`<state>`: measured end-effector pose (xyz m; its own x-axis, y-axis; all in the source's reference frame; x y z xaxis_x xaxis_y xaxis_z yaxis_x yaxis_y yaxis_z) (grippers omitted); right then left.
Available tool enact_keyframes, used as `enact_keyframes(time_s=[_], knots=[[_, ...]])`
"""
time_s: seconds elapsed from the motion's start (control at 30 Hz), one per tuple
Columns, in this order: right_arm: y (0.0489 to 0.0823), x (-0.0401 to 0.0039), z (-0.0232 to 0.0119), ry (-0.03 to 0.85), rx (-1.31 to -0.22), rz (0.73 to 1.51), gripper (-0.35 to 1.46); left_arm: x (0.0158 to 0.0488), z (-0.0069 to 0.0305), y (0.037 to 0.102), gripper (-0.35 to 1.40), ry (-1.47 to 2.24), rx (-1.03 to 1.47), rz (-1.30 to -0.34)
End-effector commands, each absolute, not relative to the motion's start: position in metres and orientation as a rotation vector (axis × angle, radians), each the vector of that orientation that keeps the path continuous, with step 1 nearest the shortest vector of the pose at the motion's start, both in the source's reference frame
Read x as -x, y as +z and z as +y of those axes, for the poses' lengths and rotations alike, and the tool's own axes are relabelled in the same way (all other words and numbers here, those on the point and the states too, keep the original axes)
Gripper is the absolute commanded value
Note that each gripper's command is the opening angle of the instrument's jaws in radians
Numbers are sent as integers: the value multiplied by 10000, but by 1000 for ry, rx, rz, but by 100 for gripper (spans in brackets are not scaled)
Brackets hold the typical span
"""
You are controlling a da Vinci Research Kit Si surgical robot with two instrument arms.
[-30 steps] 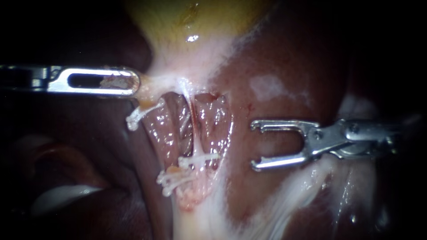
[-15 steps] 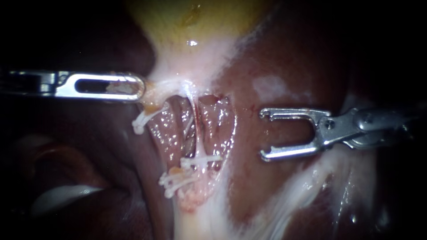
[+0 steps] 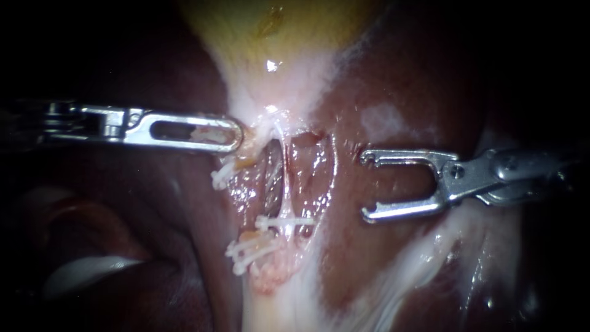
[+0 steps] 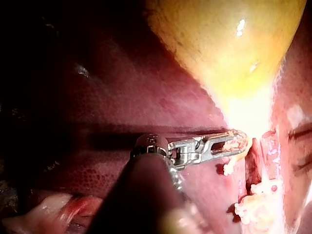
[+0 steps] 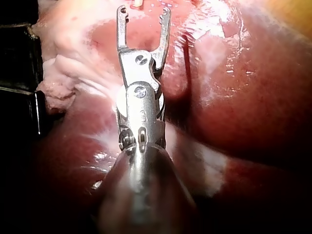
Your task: Going back first clip right tube
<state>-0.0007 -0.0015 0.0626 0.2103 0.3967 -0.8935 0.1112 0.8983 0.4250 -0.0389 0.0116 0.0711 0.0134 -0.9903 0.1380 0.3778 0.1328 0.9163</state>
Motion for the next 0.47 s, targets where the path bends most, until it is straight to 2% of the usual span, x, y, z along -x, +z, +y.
enact_keyframes(time_s=[0.03, 0.47], knots=[[626, 7, -15, 208, -447, 1357, 50, 390, 117, 711, -35, -1274, -821, -992], [624, 8, -16, 207, -447, 1357, 50, 391, 119, 710, -35, -1252, -832, -995]])
